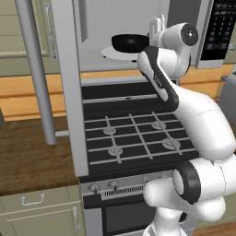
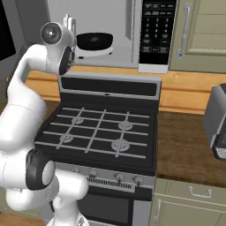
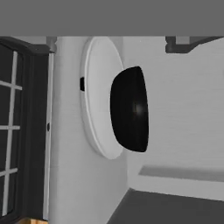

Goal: Open the microwave, place the bowl with waffle inside the microwave, then close the microwave door and turn it on.

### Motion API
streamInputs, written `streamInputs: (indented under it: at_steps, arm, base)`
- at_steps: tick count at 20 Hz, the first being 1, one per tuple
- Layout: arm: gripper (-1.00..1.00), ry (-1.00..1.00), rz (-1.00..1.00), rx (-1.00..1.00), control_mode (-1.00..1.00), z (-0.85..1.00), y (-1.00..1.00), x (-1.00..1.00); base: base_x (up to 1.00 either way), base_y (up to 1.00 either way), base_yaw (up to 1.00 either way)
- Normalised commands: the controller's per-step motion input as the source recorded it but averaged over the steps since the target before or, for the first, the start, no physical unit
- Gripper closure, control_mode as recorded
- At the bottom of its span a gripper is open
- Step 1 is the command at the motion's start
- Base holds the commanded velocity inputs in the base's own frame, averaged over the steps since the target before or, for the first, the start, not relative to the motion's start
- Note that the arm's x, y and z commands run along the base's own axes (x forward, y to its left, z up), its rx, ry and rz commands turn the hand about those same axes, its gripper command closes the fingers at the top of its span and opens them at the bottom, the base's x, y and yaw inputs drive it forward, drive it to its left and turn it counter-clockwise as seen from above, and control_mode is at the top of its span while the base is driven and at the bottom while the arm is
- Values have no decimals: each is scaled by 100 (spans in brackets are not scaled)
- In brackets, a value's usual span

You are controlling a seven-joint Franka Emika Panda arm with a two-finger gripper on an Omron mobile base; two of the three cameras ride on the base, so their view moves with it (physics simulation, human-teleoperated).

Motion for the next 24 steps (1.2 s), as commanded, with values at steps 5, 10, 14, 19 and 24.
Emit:
streamInputs:
  at_steps: [5, 10, 14, 19, 24]
  arm:
    - [-100, -14, 1, -12, -100, 48, -40, -73]
    - [-100, -21, 4, -43, -100, 5, -42, -86]
    - [-100, -30, 6, -67, -100, 5, -11, -85]
    - [-100, -28, 11, -80, -100, 11, -8, -82]
    - [-100, -2, 2, -85, -100, 41, 0, -51]
  base:
    - [0, 0, 0]
    - [0, 0, 0]
    - [0, 0, 0]
    - [0, 0, 0]
    - [0, 0, 0]
